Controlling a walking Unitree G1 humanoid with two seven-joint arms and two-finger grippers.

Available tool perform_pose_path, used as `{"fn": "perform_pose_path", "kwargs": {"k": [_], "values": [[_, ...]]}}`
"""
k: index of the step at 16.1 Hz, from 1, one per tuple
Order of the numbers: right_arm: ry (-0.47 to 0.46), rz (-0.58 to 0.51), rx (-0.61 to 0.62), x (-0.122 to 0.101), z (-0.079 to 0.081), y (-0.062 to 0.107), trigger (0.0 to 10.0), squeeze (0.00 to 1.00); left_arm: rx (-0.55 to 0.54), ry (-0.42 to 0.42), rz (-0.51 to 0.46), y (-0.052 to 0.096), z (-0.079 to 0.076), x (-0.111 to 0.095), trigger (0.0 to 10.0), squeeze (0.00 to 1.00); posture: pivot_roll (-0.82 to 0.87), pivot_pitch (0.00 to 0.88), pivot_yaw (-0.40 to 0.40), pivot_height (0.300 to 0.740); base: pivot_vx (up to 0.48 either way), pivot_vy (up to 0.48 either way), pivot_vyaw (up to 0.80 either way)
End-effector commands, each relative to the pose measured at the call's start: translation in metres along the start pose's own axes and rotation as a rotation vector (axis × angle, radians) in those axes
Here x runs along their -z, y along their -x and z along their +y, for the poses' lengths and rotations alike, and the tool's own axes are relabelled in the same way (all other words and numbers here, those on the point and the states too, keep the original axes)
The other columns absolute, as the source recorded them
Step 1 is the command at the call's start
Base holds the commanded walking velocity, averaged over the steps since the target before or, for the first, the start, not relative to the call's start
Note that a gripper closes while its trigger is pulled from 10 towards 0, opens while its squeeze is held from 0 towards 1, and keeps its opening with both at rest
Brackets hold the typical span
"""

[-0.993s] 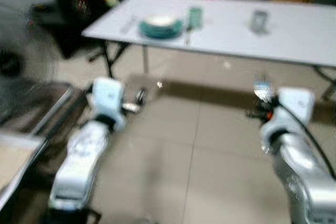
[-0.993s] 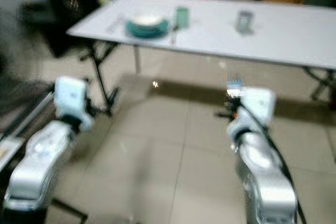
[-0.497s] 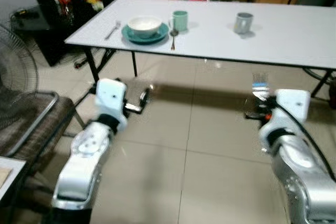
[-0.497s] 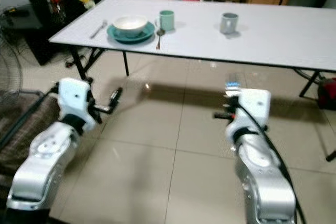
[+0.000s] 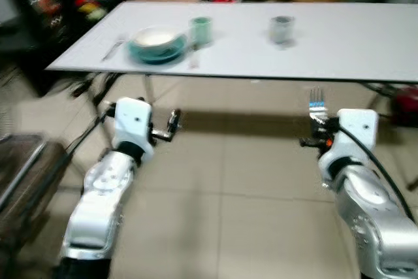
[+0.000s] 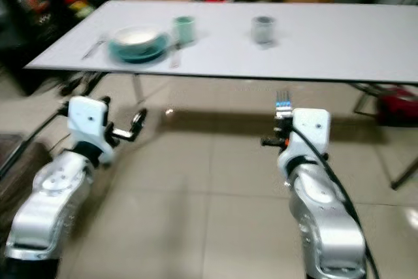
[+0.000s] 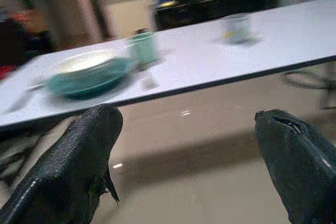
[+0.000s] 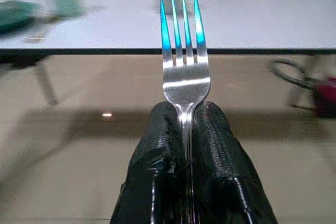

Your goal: Setting the table

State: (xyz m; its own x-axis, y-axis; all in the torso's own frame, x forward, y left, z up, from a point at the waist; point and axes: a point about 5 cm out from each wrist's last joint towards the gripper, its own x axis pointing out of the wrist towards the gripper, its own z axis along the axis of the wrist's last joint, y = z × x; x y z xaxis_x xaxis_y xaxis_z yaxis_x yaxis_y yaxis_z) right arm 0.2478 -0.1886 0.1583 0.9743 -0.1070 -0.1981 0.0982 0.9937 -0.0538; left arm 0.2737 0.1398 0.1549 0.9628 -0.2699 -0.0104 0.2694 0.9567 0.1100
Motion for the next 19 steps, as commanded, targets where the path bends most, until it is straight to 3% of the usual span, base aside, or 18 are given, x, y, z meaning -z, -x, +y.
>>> {"fn": "perform_pose_path", "kwargs": {"k": [1, 19], "values": [[-0.001, 0.003, 0.006, -0.001, -0.0003, -0.0007, 10.0, 0.0, 0.0, -0.014, -0.01, -0.0007, 0.0017, -0.0037, 10.0, 0.0, 0.03, 0.0, 0.047, 0.74, 0.292, 0.0, -0.54], [-0.016, 0.011, -0.058, -0.0016, 0.0036, -0.0013, 10.0, 0.0, -0.022, -0.001, -0.005, 0.0009, 0.0041, -0.0011, 10.0, 0.0, 0.03, 0.0, 0.039, 0.74, 0.308, 0.0, 0.0]]}}
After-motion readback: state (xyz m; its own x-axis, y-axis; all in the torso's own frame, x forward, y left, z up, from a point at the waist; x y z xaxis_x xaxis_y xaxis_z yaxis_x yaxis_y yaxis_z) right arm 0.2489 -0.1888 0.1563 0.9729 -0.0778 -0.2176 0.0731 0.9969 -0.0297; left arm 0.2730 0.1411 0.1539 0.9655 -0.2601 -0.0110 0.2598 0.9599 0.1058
